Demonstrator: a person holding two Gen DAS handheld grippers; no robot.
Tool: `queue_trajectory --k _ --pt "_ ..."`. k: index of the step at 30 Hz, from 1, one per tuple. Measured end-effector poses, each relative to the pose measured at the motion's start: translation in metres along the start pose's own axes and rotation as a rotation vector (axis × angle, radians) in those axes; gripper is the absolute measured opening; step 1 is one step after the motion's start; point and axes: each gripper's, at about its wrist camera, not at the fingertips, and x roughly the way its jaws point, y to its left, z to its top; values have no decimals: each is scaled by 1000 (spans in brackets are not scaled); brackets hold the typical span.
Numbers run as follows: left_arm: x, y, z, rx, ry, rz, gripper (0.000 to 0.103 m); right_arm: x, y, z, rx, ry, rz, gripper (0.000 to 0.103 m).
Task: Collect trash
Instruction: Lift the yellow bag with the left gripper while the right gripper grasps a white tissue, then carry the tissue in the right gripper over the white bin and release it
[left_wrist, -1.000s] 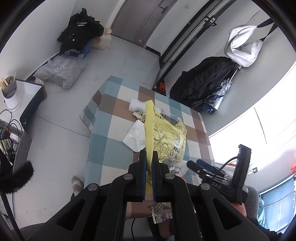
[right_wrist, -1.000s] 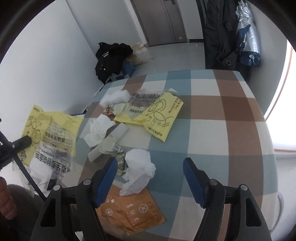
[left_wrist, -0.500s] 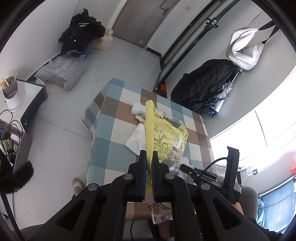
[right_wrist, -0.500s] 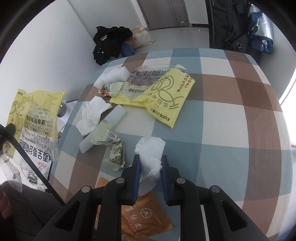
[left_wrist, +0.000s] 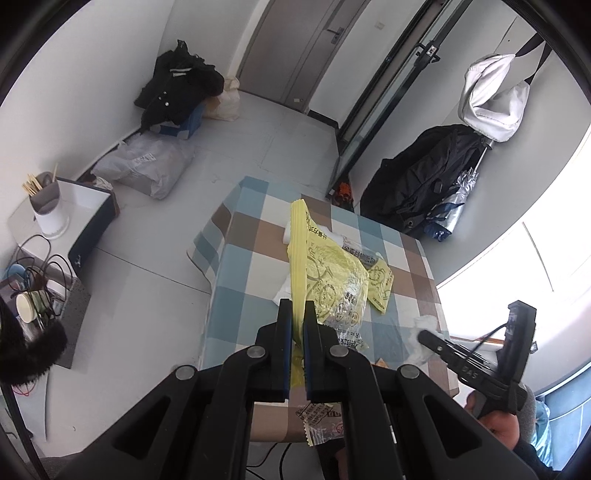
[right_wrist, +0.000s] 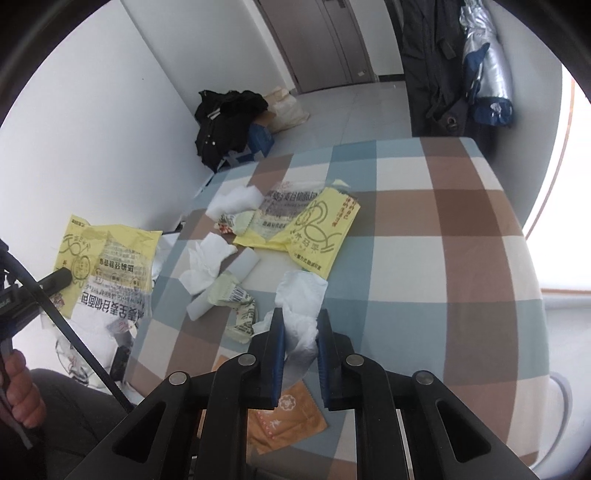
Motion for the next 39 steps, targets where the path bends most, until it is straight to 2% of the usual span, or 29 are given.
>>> queue_trajectory --k 5,10,15,20,25,31,39 --pt "-9 -12 4 16 -20 20 1 -24 1 -1 -21 -47 17 14" --pt "-16 -43 7 63 -30 3 1 -62 -1 3 -33 -102 39 14" --pt "-19 -92 10 141 -41 -38 1 -119 -4 12 -48 -197 79 14" --pt "-15 -149 12 231 -37 -95 1 -185 -15 17 -71 -303 66 14" --pt "-2 -209 5 321 -7 -168 1 -251 -45 13 -48 -406 -4 14" --pt "20 -273 -10 415 42 -257 1 -309 -100 -6 34 -476 -149 14" --pt "61 -339 -35 541 139 -312 1 -321 -183 -44 193 -446 -315 14"
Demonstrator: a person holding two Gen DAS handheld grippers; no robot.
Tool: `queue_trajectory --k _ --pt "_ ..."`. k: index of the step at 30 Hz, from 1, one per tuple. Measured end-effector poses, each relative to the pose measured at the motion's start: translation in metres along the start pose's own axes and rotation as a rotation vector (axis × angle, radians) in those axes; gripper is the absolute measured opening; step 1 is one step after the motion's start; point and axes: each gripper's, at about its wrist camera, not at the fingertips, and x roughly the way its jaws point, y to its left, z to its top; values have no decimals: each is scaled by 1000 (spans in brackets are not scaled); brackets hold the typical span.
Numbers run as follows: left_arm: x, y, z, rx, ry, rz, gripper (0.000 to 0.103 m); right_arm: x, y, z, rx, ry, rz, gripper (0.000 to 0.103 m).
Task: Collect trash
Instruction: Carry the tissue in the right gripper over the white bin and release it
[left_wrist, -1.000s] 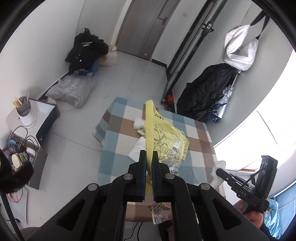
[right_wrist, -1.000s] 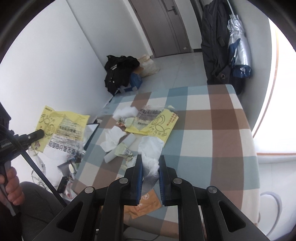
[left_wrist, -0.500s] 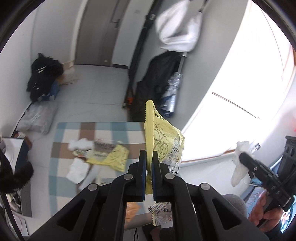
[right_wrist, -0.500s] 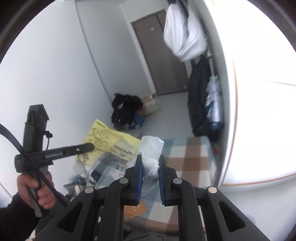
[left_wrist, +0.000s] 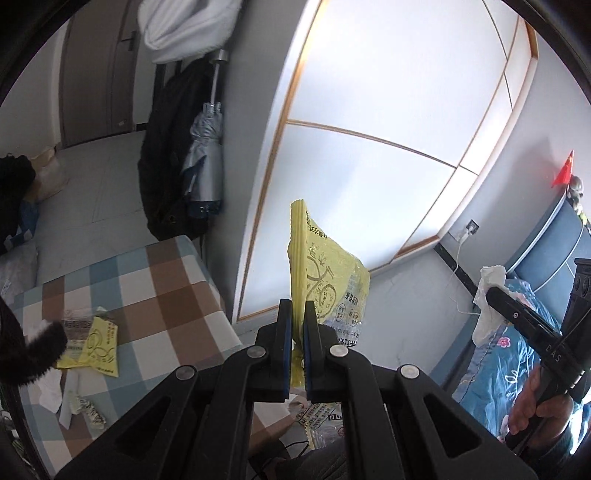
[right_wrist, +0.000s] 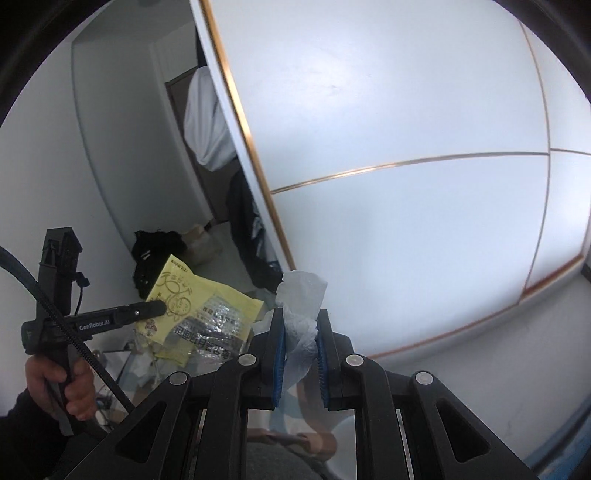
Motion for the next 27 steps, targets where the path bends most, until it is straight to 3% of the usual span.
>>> queue_trajectory --k 12,21,27 --pt "114 -30 -3 90 238 -46 1 71 -103 -78 222 198 -121 14" --pt "181 -30 -26 115 441 -5 1 149 -139 -146 372 395 -103 14" --pt "212 -35 -35 119 532 8 1 194 -150 -193 442 516 -86 16"
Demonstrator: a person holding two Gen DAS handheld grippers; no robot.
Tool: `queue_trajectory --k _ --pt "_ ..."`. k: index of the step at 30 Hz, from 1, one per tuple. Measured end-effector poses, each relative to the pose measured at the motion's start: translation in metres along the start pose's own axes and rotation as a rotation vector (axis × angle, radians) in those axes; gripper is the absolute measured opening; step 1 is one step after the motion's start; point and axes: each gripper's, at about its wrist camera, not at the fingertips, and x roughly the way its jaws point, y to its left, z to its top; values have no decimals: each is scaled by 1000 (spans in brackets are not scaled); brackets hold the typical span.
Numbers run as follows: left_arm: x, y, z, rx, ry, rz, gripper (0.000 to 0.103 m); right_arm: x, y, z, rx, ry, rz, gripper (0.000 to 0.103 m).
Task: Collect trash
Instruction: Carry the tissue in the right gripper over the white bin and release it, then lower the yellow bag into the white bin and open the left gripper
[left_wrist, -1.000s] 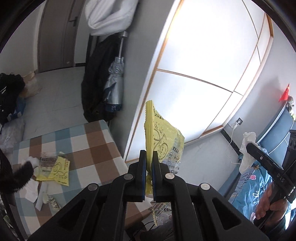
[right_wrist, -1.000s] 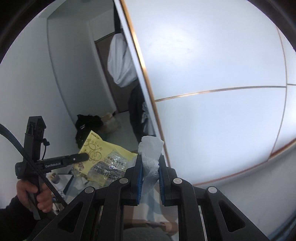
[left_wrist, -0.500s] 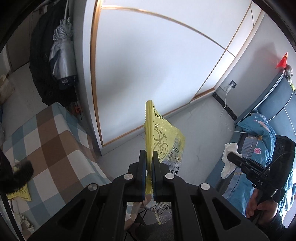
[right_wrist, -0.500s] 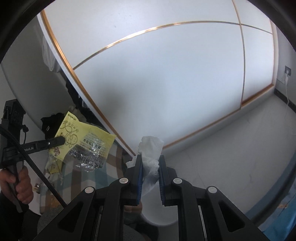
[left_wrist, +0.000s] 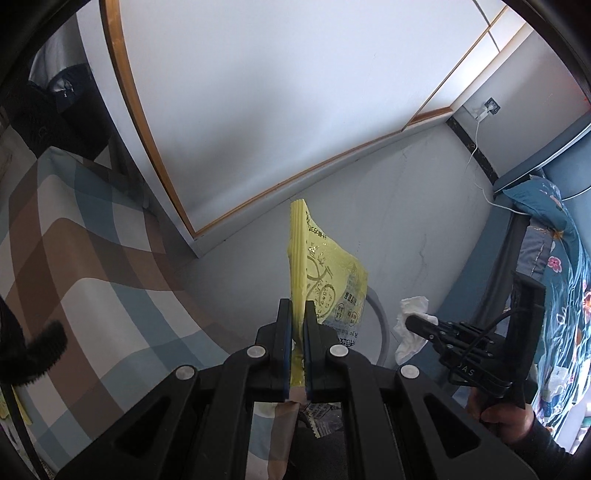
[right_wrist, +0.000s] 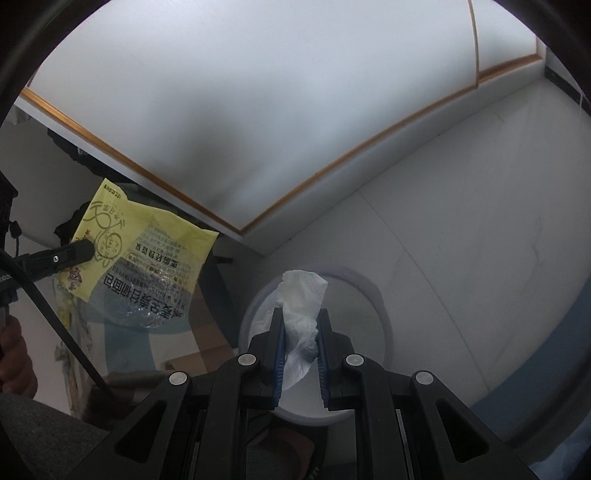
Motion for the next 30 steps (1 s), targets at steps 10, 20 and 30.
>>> queue_trajectory --k 10,20,30 --pt "23 -16 11 13 71 -3 1 55 -13 -25 54 127 -27 25" --pt "47 -26 16 40 139 9 1 29 -15 -30 67 108 -21 50" --pt "73 -41 15 82 229 24 2 -6 -14 -28 106 15 -38 63"
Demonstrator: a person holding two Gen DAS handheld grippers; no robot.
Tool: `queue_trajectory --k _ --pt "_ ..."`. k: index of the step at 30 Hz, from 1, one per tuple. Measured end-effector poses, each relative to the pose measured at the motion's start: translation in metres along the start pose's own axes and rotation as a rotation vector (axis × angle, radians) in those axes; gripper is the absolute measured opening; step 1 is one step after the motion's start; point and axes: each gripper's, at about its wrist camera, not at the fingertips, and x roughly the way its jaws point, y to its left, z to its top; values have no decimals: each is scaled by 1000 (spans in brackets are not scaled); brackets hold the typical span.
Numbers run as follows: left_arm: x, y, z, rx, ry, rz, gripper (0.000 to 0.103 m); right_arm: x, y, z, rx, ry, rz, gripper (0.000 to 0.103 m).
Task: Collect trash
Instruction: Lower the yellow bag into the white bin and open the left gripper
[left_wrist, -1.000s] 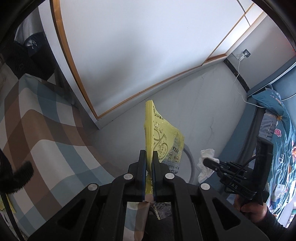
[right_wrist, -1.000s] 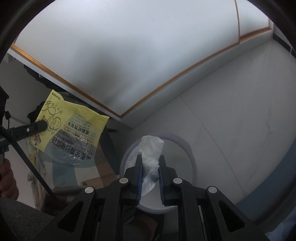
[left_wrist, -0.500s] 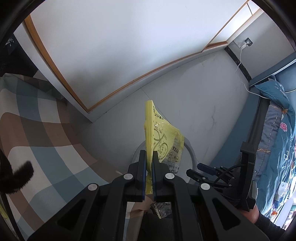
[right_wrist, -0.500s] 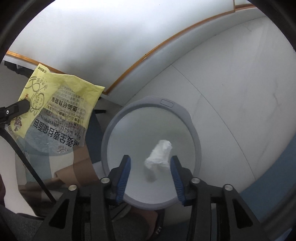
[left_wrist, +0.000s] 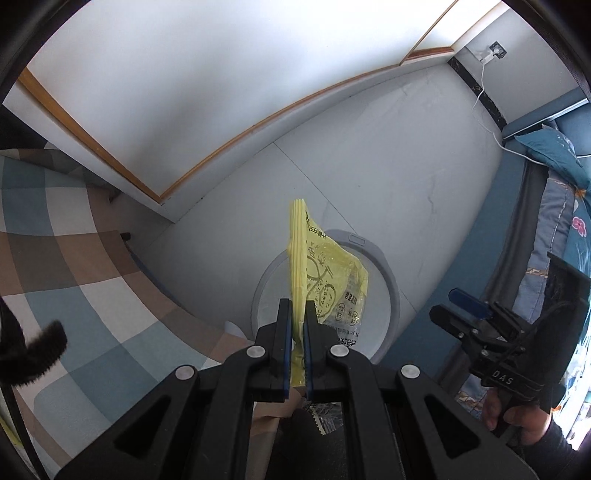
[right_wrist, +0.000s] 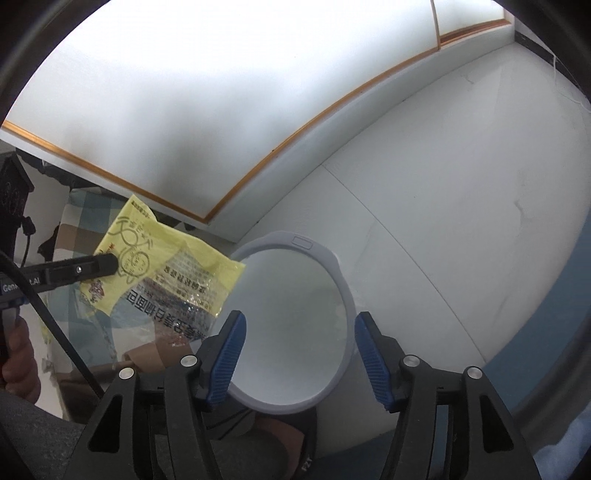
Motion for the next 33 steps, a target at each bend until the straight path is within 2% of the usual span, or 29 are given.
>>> queue_trajectory --k 5,7,10,12,14,16,20,30,33 --pt "15 -5 2 12 76 -13 7 -3 -9 6 2 -16 19 63" --pt "19 -9 4 24 91 -32 14 -3 -10 8 7 -20 20 64" --pt "23 -11 5 40 99 -48 28 -2 -23 13 21 -25 30 66" --pt "24 -12 4 48 107 -55 49 -4 -25 14 25 -27 33 66" --pt "24 -11 2 54 102 -46 55 -7 -26 14 25 -24 32 68" --pt "19 -10 1 63 84 -23 55 -7 -25 14 24 -20 36 71" --pt "4 1 -3 33 26 6 63 -11 -26 14 22 -21 38 76" --pt "-47 35 -29 -125 -147 49 63 -27 -10 11 -5 -39 59 87" --pt "-68 40 -37 -140 -203 60 63 -38 -1 13 -24 -63 65 87"
